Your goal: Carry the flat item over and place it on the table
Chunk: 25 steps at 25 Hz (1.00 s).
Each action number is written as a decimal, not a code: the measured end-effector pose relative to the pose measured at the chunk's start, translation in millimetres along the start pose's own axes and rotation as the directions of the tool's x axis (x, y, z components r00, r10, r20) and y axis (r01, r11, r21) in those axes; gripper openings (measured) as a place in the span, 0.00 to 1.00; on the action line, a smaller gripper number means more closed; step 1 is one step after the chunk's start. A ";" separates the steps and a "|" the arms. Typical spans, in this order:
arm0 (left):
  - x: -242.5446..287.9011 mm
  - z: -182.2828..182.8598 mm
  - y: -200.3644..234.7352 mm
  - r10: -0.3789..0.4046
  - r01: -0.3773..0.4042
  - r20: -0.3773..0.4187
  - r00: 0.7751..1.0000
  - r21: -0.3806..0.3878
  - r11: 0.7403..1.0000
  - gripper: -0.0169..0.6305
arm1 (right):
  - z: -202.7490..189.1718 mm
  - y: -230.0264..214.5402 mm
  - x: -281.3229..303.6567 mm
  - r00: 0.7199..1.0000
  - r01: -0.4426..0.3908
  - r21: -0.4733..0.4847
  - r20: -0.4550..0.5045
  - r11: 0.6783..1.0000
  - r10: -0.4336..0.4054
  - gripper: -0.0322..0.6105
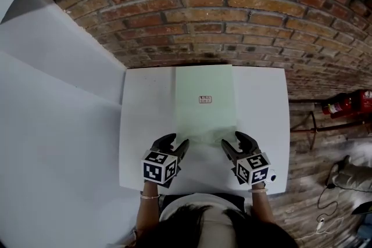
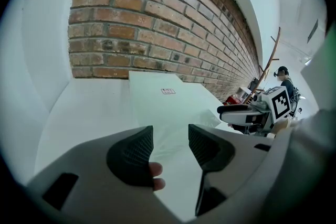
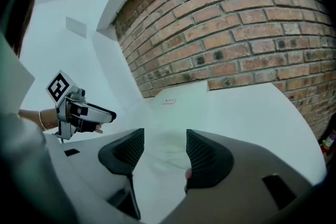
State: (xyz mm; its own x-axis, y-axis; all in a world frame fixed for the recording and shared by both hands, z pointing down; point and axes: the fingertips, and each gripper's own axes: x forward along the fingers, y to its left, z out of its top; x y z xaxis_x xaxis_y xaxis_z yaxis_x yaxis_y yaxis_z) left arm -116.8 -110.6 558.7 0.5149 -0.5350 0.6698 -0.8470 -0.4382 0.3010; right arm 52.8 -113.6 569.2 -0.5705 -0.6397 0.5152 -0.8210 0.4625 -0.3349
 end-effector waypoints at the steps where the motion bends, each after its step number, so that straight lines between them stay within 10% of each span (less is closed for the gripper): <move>1: -1.8 0.9 -1.6 0.000 0.000 0.006 1.000 0.004 1.000 0.36 | 1.5 1.4 -1.4 1.000 0.003 -0.005 0.005 1.000 -0.003 0.47; 25: -48.3 28.4 -26.3 0.013 -0.025 0.182 0.983 0.063 0.998 0.27 | 39.6 41.5 -37.7 0.991 0.052 -0.122 0.131 0.991 -0.036 0.31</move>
State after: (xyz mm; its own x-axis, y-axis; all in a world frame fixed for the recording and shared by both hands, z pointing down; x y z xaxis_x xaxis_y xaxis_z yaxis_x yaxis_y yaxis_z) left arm -115.7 -93.8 499.2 0.5195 -0.6634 0.5385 -0.8494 -0.4695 0.2410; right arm 39.3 -94.6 504.6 -0.5387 -0.7311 0.4188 -0.8406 0.4999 -0.2086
